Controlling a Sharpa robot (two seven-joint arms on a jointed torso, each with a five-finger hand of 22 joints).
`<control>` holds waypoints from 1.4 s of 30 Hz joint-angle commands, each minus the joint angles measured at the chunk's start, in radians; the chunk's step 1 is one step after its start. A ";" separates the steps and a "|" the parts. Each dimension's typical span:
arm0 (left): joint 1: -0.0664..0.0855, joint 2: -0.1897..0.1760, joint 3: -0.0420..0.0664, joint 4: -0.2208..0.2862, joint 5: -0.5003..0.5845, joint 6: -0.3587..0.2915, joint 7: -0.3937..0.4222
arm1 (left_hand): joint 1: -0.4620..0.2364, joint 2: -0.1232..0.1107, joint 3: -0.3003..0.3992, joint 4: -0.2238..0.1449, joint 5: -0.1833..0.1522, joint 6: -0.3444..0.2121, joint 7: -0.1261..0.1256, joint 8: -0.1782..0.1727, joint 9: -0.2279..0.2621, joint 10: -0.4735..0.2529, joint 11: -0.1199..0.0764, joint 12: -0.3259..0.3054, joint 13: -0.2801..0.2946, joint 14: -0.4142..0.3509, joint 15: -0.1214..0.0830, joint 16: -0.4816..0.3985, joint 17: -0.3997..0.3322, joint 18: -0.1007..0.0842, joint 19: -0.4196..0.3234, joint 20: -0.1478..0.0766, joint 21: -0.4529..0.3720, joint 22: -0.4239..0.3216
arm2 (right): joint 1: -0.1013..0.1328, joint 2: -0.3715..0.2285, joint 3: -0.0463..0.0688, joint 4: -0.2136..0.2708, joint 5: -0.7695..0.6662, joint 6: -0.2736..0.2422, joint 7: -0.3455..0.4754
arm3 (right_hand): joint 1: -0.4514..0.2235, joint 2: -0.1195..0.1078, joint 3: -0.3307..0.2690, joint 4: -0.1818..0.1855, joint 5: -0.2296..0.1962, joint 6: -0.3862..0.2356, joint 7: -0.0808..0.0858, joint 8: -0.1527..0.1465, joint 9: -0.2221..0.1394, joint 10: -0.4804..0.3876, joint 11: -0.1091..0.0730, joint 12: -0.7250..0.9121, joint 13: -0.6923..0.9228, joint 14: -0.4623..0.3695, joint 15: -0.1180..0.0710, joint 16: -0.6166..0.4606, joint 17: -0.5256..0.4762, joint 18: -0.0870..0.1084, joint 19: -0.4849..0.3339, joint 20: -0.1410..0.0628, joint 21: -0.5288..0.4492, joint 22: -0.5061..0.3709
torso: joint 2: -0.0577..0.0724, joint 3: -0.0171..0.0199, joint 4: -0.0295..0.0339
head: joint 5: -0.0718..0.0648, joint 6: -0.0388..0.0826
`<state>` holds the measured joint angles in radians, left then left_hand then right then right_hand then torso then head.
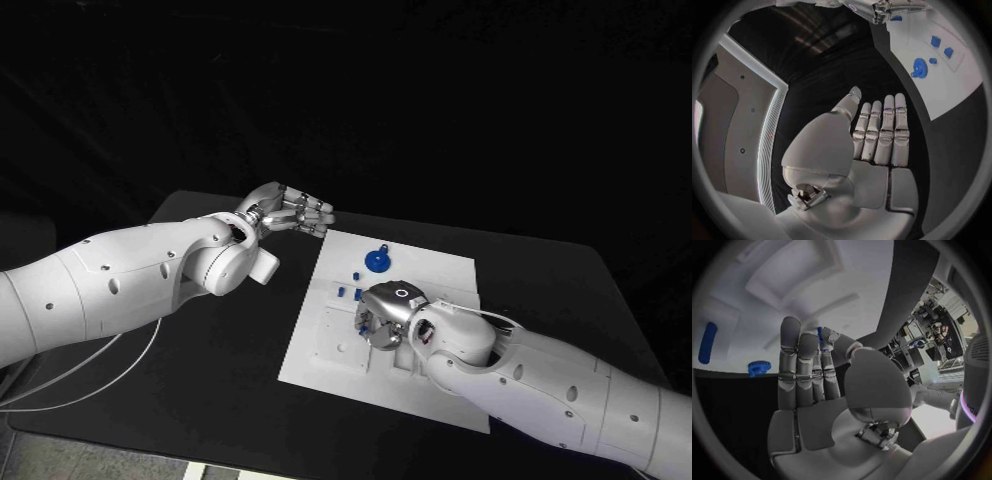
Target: Assemble the parts on the task board
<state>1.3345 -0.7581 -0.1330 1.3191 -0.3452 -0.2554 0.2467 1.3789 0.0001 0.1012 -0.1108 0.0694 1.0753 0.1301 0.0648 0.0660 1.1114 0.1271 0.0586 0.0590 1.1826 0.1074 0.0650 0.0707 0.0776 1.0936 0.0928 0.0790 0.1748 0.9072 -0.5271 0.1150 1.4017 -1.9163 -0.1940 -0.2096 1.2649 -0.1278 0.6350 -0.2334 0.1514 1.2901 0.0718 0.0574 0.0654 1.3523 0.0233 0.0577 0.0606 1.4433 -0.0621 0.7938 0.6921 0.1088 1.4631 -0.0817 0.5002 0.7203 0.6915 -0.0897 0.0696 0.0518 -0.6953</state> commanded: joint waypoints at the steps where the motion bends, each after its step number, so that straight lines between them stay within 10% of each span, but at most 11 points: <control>1: -0.001 0.003 0.001 0.000 0.005 0.017 0.004 | 0.008 0.005 0.002 0.006 0.002 0.005 0.000 0.000 0.000 0.004 0.001 0.001 -0.001 0.002 0.003 0.000 0.001 0.001 0.005 0.001 0.004 -0.001 | -0.004 0.004 -0.002 -0.004 -0.020 0.004 -0.002 | -0.002 0.008 0.000 -0.005 0.003 0.004 0.002 0.006 0.001 0.006 0.000 0.002 0.001 0.001 -0.005 0.005 -0.001 0.019 0.011 -0.008 -0.006 0.005 | 0.000 -0.0003 0.0012 | 0.000 0.000; 21: -0.002 0.005 0.000 0.000 0.005 0.025 -0.002 | 0.008 0.005 0.001 0.008 0.002 0.005 0.000 -0.001 0.000 0.003 0.001 0.001 -0.001 0.002 0.003 0.000 0.001 0.001 0.005 0.001 0.004 -0.003 | -0.006 0.023 -0.039 -0.031 -0.002 0.034 0.003 | -0.016 -0.005 -0.029 -0.001 0.033 -0.062 0.020 0.004 -0.002 -0.059 0.020 0.002 0.000 -0.005 0.007 -0.001 -0.007 0.020 0.002 0.001 -0.024 0.013 | -0.001 -0.0021 0.0006 | -0.007 -0.006; 30: -0.002 0.002 0.000 0.001 0.004 0.035 -0.015 | 0.009 0.006 -0.001 0.011 0.000 0.002 0.001 -0.001 0.000 -0.001 0.003 0.001 -0.001 0.000 0.004 -0.001 0.001 0.001 0.005 0.002 0.004 -0.005 | -0.006 0.012 -0.042 -0.031 0.022 0.004 -0.010 | -0.011 -0.048 -0.104 0.009 0.034 -0.182 0.034 0.005 -0.003 -0.208 0.062 0.002 -0.002 -0.017 0.036 -0.006 -0.019 0.048 0.005 0.032 -0.062 -0.006 | 0.000 0.0002 -0.0005 | -0.007 -0.002; 42: -0.003 -0.001 0.000 0.001 0.003 0.040 -0.018 | 0.011 0.008 0.000 0.012 0.001 0.003 0.001 -0.001 0.000 -0.001 0.003 0.001 -0.001 -0.001 0.004 0.000 0.001 0.002 0.004 0.002 0.003 -0.007 | -0.005 -0.034 -0.033 0.025 0.032 -0.062 -0.013 | -0.001 -0.061 -0.158 0.026 0.063 -0.195 0.024 0.005 -0.003 -0.202 0.058 0.004 -0.002 -0.013 0.035 0.004 -0.032 0.048 0.031 0.034 -0.092 -0.015 | 0.000 0.0019 -0.0018 | -0.011 0.000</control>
<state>1.3318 -0.7600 -0.1336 1.3180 -0.3452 -0.2314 0.2266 1.3829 0.0041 0.1007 -0.1056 0.0694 1.0753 0.1301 0.0648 0.0660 1.1114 0.1271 0.0586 0.0590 1.1826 0.1074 0.0650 0.0707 0.0777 1.0936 0.0928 0.0789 0.1690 0.9028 -0.5551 0.0797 1.4213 -1.8934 -0.2434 -0.2125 1.2651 -0.1806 0.4726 -0.2070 0.2103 1.0959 0.0982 0.0643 0.0636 1.1460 0.0838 0.0587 0.0607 1.4267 -0.0286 0.7937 0.6603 0.1534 1.4667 -0.0496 0.4117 0.7032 0.6916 -0.0890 0.0687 0.0411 -0.6958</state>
